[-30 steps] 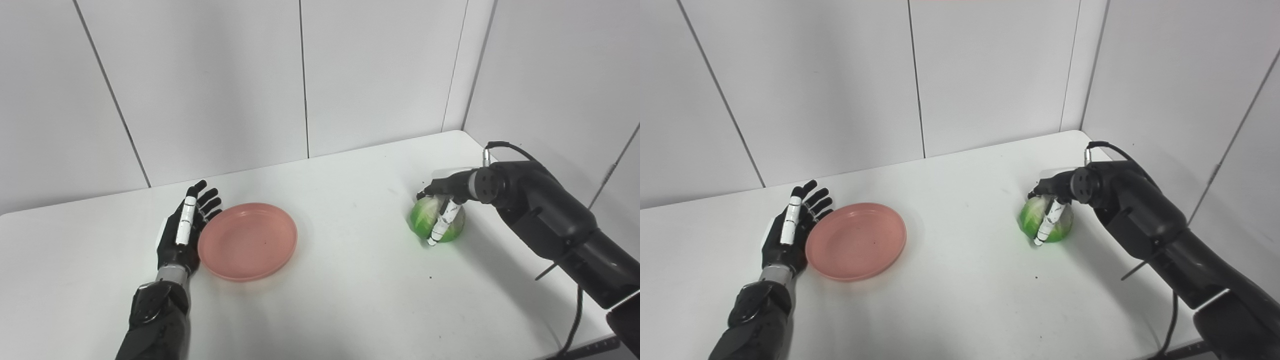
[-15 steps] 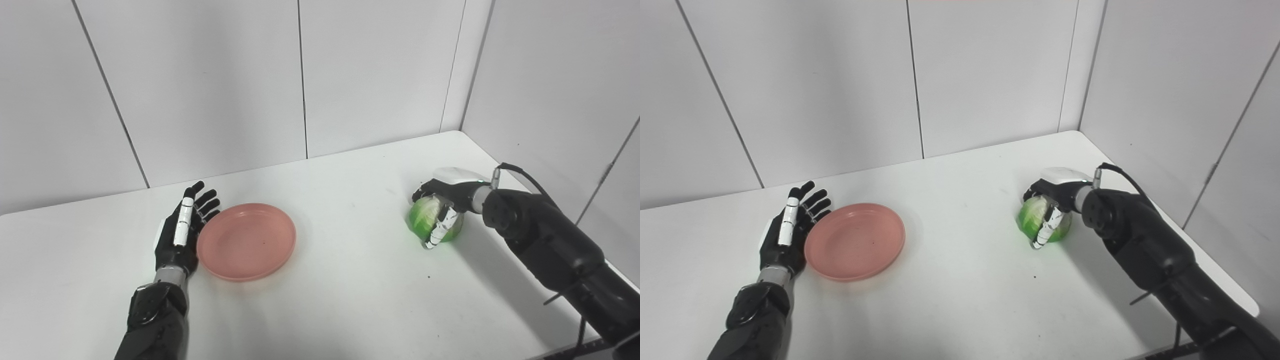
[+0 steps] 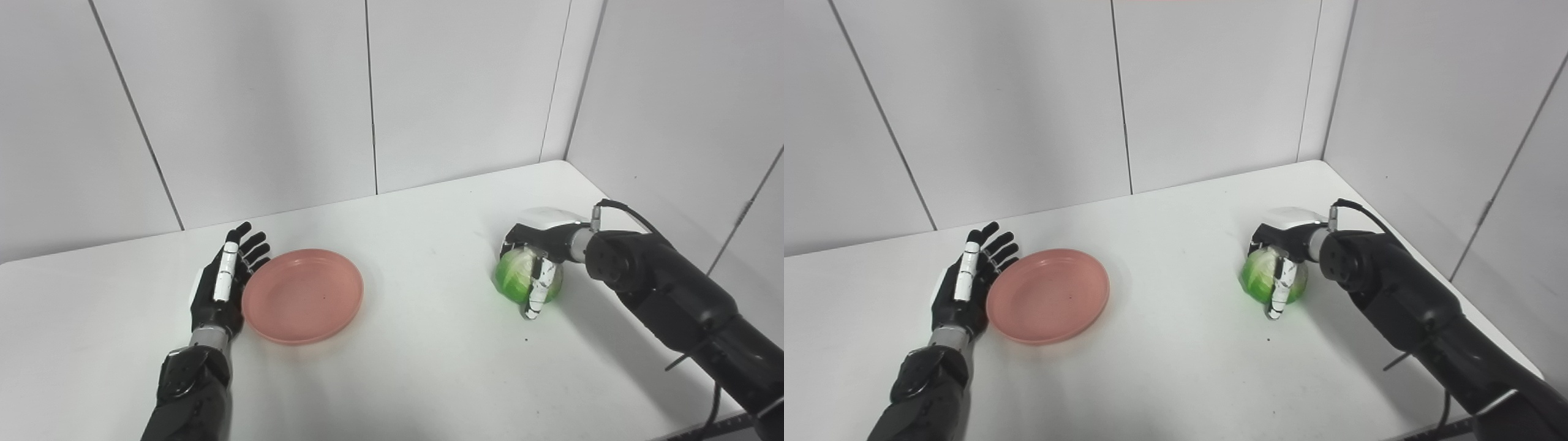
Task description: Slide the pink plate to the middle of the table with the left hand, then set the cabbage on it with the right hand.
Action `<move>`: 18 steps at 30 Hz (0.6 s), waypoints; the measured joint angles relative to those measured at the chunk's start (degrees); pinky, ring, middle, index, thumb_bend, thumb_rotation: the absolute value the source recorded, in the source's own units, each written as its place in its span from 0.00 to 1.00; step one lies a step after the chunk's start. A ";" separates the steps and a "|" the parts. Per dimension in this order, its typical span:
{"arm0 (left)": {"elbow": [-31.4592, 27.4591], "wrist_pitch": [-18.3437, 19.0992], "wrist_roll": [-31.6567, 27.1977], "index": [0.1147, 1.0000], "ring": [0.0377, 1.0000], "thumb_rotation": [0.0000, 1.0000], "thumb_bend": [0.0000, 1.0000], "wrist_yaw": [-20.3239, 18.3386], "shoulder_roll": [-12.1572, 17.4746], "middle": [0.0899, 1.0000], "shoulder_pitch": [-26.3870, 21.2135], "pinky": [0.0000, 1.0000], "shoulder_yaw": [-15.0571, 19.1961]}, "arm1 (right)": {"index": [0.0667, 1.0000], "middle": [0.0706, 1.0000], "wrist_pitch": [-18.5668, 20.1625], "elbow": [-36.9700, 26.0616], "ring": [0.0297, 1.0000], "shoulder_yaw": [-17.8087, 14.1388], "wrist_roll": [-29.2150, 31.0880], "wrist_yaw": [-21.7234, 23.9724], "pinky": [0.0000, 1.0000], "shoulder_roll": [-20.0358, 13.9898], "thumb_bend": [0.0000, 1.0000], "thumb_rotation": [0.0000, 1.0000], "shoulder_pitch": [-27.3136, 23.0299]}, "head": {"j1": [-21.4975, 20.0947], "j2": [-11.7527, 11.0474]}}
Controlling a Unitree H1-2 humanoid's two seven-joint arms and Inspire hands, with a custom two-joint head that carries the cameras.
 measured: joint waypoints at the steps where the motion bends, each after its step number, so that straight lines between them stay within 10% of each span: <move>1: 0.00 0.00 0.01 0.82 0.81 0.79 0.70 0.02 -0.01 0.80 -0.01 0.80 -0.03 | 0.50 0.47 0.00 -0.29 0.37 0.24 0.20 1.10 0.32 -0.06 0.51 0.00 -0.36 | 0.00 0.00; 11: -0.09 0.00 0.01 0.80 0.81 0.78 0.71 1.41 -0.58 0.80 -0.11 0.80 0.00 | 0.49 0.46 -0.31 -4.91 0.39 1.10 2.87 8.25 0.33 0.59 0.52 0.00 -10.57 | 4.65 0.35; 18: -0.04 -0.03 1.07 0.80 0.80 0.79 0.71 4.05 -2.45 0.79 -0.30 0.78 -0.75 | 0.50 0.47 -7.50 -3.39 0.38 -1.38 7.49 3.96 0.31 5.38 0.51 0.00 -17.70 | 11.43 -0.26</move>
